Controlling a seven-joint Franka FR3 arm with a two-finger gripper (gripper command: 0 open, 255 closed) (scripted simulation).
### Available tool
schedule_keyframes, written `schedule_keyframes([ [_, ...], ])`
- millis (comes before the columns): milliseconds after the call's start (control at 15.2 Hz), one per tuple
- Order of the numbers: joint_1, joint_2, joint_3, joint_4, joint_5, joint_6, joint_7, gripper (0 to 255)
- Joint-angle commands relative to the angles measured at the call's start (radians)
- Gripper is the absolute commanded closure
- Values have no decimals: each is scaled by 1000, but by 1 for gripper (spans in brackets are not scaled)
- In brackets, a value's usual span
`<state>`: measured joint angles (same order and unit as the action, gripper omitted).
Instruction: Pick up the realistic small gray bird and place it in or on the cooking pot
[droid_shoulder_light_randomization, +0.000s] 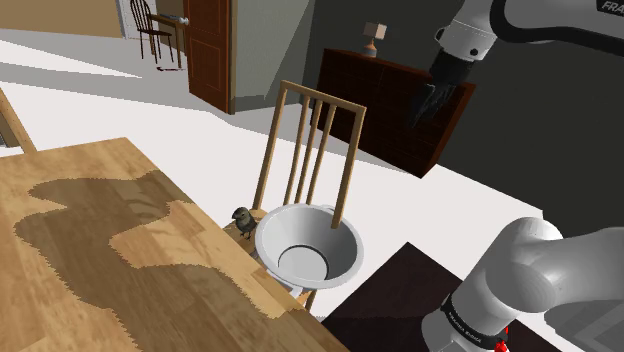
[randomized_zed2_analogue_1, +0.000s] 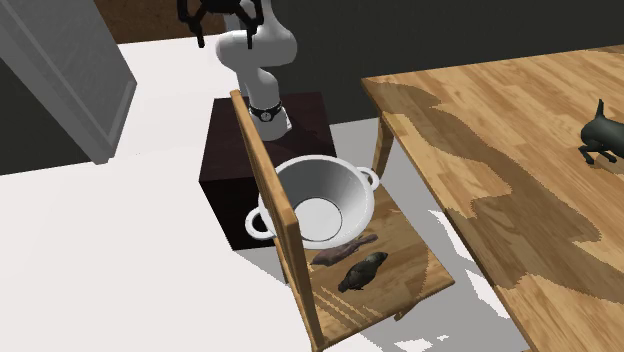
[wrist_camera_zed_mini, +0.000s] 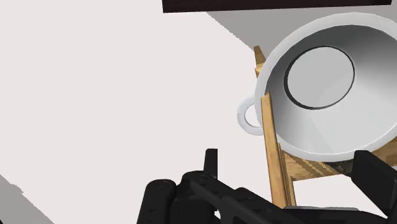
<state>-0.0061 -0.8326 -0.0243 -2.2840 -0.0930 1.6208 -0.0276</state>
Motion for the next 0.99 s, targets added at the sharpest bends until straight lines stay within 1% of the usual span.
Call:
schedule_keyframes([
  [0,0,0,0,0,0,0,0,0],
  [462,0,149,137,-30,48,123,207,0],
  [924,-11,363,265,14,60,235,416,0],
])
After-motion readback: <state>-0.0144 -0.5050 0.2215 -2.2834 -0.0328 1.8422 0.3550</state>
